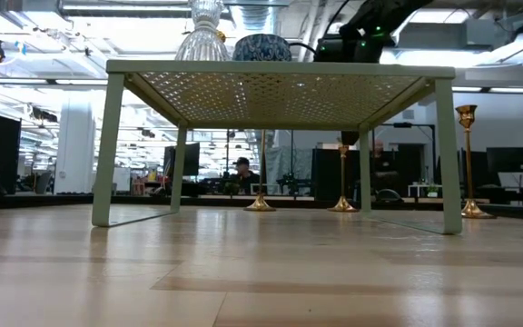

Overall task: Pick & Place candle stick holders
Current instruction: Put the middle gold candle holder on the shelf

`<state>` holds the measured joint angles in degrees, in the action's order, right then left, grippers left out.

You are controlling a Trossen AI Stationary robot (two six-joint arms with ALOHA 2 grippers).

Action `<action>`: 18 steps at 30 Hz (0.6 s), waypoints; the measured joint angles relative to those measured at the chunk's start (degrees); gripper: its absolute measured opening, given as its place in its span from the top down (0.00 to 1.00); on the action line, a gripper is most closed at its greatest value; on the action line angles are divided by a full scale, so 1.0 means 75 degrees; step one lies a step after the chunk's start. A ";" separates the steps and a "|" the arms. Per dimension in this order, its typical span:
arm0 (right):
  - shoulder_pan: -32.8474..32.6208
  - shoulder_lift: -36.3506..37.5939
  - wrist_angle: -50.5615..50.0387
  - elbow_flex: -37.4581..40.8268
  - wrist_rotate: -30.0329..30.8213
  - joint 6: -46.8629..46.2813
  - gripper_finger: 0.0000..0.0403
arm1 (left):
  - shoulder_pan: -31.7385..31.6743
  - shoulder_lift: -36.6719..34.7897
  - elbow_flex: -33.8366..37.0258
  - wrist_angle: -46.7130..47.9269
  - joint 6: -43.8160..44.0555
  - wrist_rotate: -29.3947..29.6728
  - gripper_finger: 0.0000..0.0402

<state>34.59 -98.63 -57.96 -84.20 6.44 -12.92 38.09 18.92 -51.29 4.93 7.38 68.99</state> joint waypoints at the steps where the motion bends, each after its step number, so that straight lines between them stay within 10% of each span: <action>1: 0.0000 0.0000 -0.0014 0.0000 0.0000 0.0004 0.82 | 0.0000 0.0000 0.0000 0.0001 -0.0001 0.0000 0.31; 10: -0.0111 0.0646 -0.0510 0.0017 -0.0045 0.0168 0.81 | 0.0000 0.0000 0.0000 0.0000 -0.0006 0.0000 0.31; 18: 0.0140 0.2065 0.0779 0.1531 -0.0080 -0.0210 0.55 | 0.0000 0.0013 0.0000 0.0009 -0.0012 0.0000 0.31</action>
<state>35.64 -83.14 -52.11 -72.72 5.84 -14.49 38.09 19.02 -51.29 4.99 7.29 68.99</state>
